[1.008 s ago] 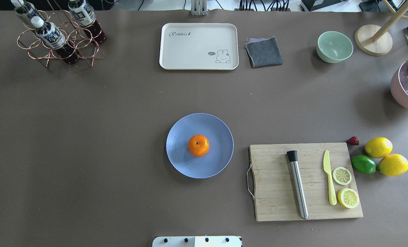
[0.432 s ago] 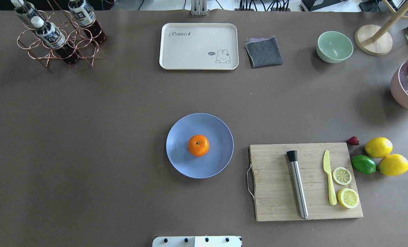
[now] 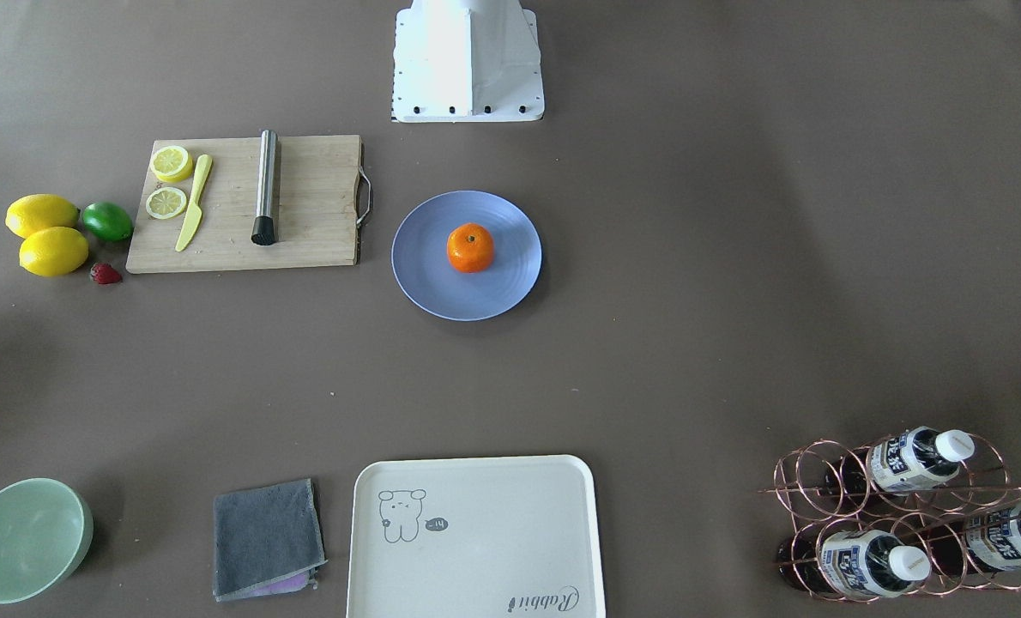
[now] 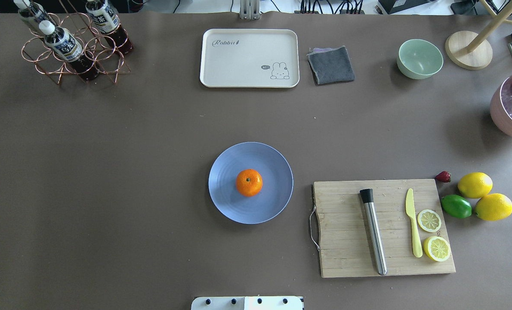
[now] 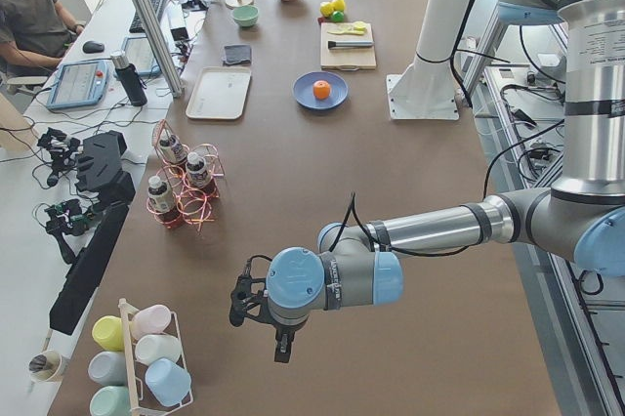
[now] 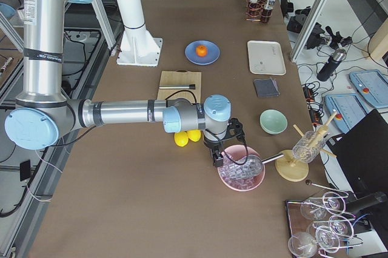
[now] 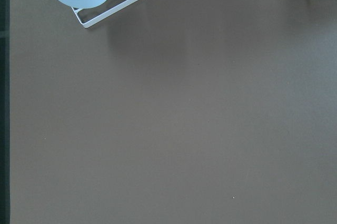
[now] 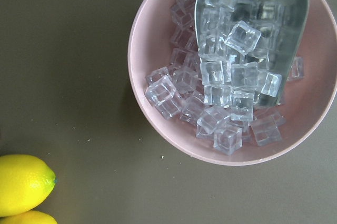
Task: Pick orange to plate
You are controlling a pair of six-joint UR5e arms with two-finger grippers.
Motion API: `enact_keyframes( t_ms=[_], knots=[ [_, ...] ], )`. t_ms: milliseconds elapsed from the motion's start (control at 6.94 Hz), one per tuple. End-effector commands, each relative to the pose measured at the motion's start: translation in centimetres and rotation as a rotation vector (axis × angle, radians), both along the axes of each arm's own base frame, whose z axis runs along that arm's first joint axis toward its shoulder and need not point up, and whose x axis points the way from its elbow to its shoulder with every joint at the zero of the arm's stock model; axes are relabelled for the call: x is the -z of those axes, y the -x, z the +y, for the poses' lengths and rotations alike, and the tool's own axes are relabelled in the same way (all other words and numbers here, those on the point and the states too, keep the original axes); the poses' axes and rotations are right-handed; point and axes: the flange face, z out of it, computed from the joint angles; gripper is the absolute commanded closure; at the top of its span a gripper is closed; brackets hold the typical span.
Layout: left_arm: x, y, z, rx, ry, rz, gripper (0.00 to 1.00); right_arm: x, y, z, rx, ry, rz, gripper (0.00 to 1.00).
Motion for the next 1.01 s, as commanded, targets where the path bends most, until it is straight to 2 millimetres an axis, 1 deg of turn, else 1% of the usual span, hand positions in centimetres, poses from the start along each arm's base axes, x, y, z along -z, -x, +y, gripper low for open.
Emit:
enact_keyframes(
  t_ms=[0,864],
  knots=[
    [0.07,-0.5,-0.24,-0.01,0.001,-0.001,0.03,0.0,0.0,0.0,-0.001,0.001,0.0,0.0],
    [-0.32,-0.69,0.23,-0.012,0.009,0.004,0.03,0.12,0.12,0.1,0.003,0.002,-0.018,0.0]
  ],
)
